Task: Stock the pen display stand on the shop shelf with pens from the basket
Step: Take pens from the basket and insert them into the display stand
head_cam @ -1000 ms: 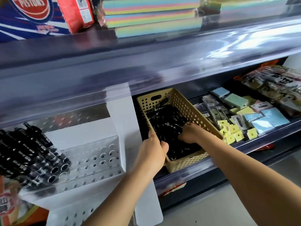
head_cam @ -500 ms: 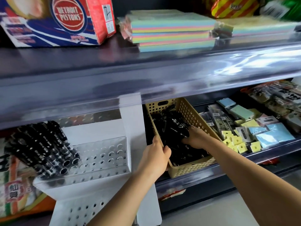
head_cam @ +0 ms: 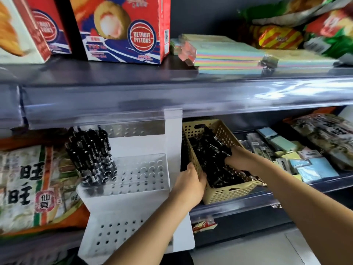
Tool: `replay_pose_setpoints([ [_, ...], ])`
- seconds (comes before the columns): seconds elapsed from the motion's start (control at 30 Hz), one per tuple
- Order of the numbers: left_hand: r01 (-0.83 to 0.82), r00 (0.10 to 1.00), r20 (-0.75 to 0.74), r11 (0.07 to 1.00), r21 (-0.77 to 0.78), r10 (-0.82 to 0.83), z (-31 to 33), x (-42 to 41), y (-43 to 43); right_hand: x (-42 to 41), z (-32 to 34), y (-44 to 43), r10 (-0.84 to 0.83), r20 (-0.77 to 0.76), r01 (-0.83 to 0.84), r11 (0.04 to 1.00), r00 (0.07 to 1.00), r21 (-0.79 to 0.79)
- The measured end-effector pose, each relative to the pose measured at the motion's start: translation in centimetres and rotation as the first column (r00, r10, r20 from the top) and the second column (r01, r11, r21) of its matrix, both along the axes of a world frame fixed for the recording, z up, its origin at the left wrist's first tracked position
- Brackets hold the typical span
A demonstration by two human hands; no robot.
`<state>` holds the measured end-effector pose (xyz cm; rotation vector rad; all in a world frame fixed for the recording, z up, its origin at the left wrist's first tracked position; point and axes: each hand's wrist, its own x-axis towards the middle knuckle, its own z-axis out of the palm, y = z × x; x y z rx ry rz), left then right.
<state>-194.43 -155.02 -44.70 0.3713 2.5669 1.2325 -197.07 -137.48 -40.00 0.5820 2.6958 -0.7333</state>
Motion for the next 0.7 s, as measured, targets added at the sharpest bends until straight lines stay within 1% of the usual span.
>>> replay_pose_setpoints([
  [0.07, 0.025, 0.996, -0.08, 0.999, -0.047, -0.028, 0.8, 1.1, -0.1, 1.1, 0.3, 0.4, -0.049, -0.05, 0.044, 0.994, 0.998, -0.098],
  [0.1, 0.037, 0.993, -0.112, 0.999, -0.031, -0.04, 1.3, 1.8, -0.2, 1.8, 0.5, 0.4, -0.058, -0.073, 0.046, 0.988, 0.996, -0.145],
  [0.23, 0.101, 0.984, -0.153, 0.992, 0.075, -0.089, 3.3, 4.0, -0.7, 4.6, 1.8, -0.5, -0.096, -0.15, 0.041, 0.942, 0.984, -0.333],
  [0.3, 0.12, 0.981, -0.168, 0.981, 0.149, -0.095, 4.0, 4.8, -1.2, 6.2, 2.7, -1.6, -0.096, -0.151, 0.027, 0.914, 0.984, -0.406],
  [0.37, 0.092, 0.993, -0.094, 0.958, 0.271, -0.068, 4.7, 5.5, -1.5, 7.6, 3.6, -3.0, -0.061, -0.141, -0.016, 0.873, 0.988, -0.487],
  [0.43, 0.005, 0.997, 0.07, 0.911, 0.413, -0.037, 4.6, 6.0, -1.7, 9.2, 4.2, -4.5, -0.036, -0.124, -0.049, 0.784, 0.992, -0.619],
  [0.5, -0.091, 0.964, 0.258, 0.833, 0.546, -0.063, 4.6, 6.7, -2.2, 10.7, 4.6, -5.8, 0.017, -0.103, -0.087, 0.679, 0.995, -0.729],
  [0.57, -0.168, 0.91, 0.389, 0.728, 0.664, -0.144, 4.7, 7.5, -2.7, 12.2, 4.7, -6.8, 0.101, -0.081, -0.125, 0.578, 0.992, -0.807],
  [0.63, -0.231, 0.858, 0.458, 0.623, 0.748, -0.232, 5.1, 8.1, -3.7, 13.3, 4.5, -7.6, 0.187, -0.068, -0.15, 0.466, 0.98, -0.872],
  [0.7, -0.231, 0.831, 0.463, 0.566, 0.792, -0.309, 5.4, 8.8, -4.7, 14.1, 4.1, -8.3, 0.241, -0.067, -0.152, 0.353, 0.968, -0.923],
])
